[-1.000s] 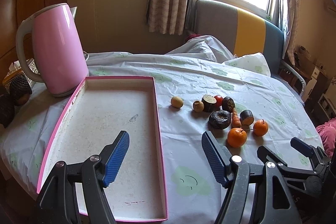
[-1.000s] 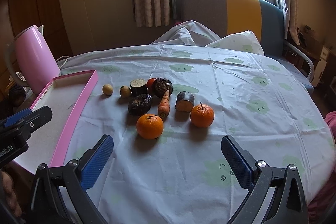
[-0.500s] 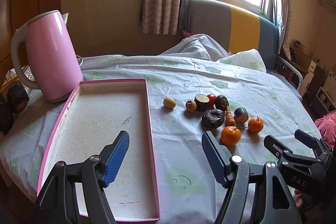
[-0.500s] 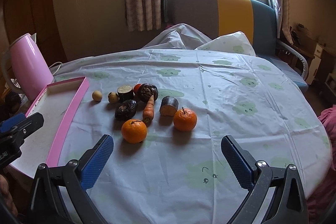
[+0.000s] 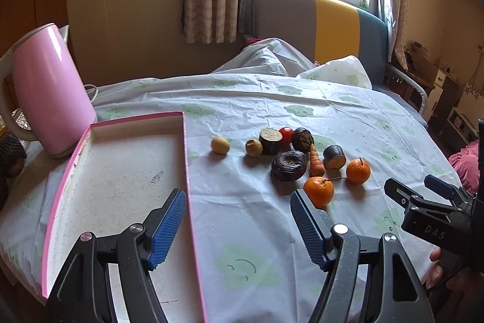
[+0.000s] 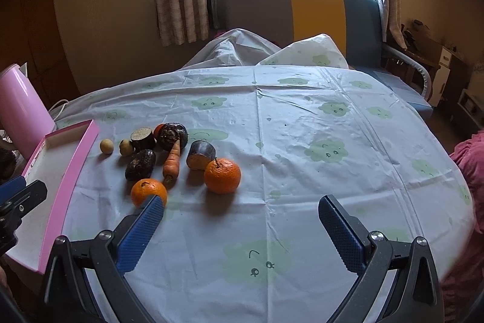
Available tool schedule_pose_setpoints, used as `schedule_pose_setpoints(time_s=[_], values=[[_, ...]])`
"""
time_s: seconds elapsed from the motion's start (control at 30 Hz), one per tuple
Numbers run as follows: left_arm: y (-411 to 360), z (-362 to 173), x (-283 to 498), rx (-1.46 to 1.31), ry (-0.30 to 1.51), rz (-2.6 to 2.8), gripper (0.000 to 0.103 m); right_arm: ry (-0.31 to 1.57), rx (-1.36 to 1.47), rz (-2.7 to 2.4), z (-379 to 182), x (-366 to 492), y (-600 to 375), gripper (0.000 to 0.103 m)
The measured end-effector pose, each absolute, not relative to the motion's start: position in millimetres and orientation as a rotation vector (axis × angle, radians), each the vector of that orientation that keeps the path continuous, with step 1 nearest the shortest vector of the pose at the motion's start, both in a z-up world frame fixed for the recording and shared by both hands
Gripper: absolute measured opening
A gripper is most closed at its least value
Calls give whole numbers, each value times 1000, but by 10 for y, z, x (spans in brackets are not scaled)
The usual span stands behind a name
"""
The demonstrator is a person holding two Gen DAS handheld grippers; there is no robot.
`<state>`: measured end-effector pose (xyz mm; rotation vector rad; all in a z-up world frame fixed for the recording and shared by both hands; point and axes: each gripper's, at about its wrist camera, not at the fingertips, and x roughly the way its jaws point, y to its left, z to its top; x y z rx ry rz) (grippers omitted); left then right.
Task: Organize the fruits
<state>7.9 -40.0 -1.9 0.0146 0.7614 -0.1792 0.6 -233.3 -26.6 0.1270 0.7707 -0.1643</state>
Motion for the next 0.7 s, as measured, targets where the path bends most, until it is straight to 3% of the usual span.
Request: schedule_pose_setpoints(time_s=[0.13, 0.33, 0.4, 0.5, 0.63, 0.7], values=[[-504, -79, 201, 4, 823, -243, 76, 775, 146, -156, -312, 24, -2434, 101], [-660, -257, 417, -19, 937, -289, 76, 816, 184, -156, -435, 69, -2605, 75], [-721, -299, 479, -25, 967, -307, 76, 818, 191, -155, -457, 64, -2648, 74], [-875, -337, 564, -7, 980, -348, 76, 824, 200, -152, -480, 69, -2704, 64], [-1072, -401, 678, 11, 995, -383, 69, 831, 195, -134, -502, 103, -2735, 54], [-1160, -466, 727, 25, 1009, -386, 67, 834, 208, -119, -517, 104, -2760, 54]])
